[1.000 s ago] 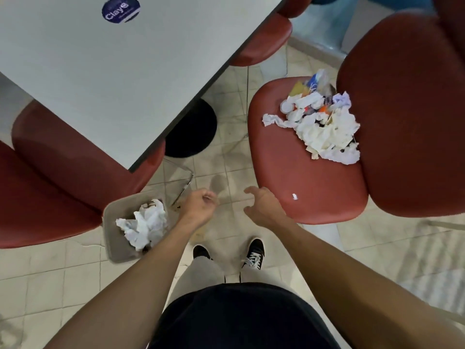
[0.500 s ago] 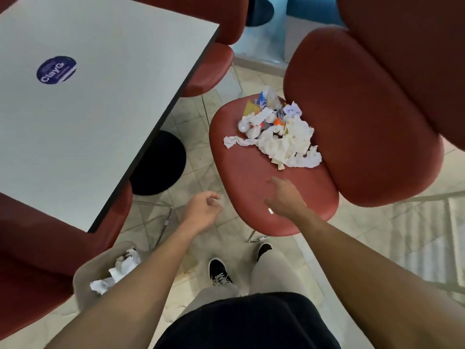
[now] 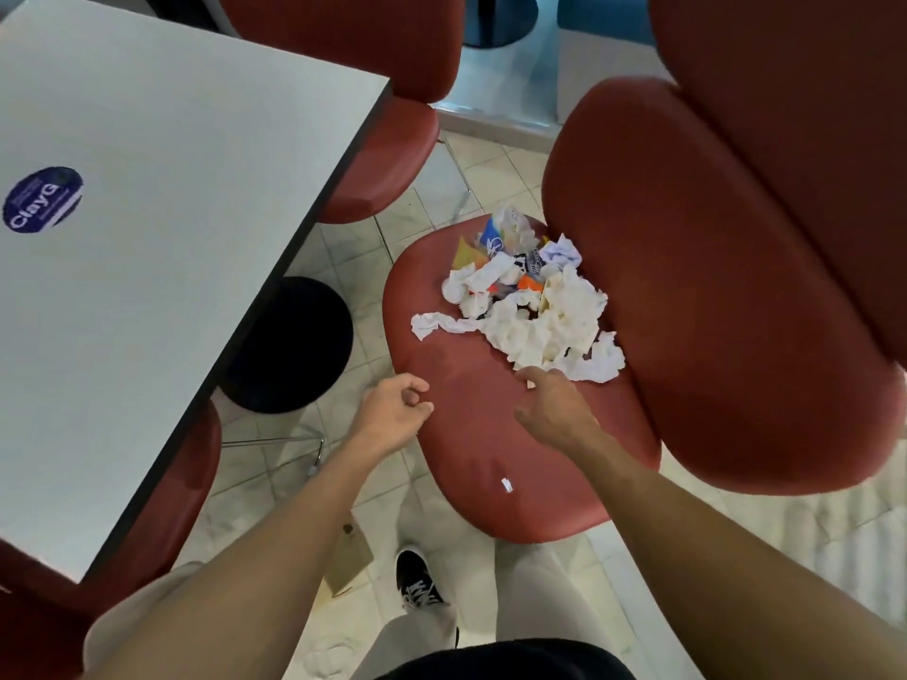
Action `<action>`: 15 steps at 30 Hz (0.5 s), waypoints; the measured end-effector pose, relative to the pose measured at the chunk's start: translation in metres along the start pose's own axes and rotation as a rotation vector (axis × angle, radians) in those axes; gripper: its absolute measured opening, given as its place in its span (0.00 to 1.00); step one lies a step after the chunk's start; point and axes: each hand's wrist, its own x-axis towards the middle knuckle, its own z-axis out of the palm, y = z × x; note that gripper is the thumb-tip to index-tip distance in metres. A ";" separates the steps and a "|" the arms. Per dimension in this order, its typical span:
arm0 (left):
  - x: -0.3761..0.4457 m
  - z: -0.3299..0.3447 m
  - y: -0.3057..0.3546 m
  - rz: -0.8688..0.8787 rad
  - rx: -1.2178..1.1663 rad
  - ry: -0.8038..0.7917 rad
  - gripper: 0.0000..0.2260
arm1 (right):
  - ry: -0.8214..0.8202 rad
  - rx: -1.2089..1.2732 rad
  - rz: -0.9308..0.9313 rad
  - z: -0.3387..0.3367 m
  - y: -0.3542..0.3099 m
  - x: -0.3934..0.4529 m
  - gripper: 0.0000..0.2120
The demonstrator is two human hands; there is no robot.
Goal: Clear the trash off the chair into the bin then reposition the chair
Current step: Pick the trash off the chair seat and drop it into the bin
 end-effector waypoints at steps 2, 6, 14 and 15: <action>0.021 0.004 0.009 -0.037 0.031 -0.002 0.07 | -0.036 -0.025 -0.014 -0.008 0.002 0.021 0.26; 0.068 0.017 0.024 -0.061 0.088 0.014 0.11 | -0.097 -0.084 -0.057 -0.017 0.007 0.066 0.25; 0.149 0.057 0.035 -0.026 0.190 0.104 0.16 | -0.126 -0.171 -0.125 -0.015 0.019 0.151 0.24; 0.155 0.062 0.035 -0.023 0.198 0.113 0.16 | -0.125 -0.198 -0.131 -0.014 0.021 0.159 0.24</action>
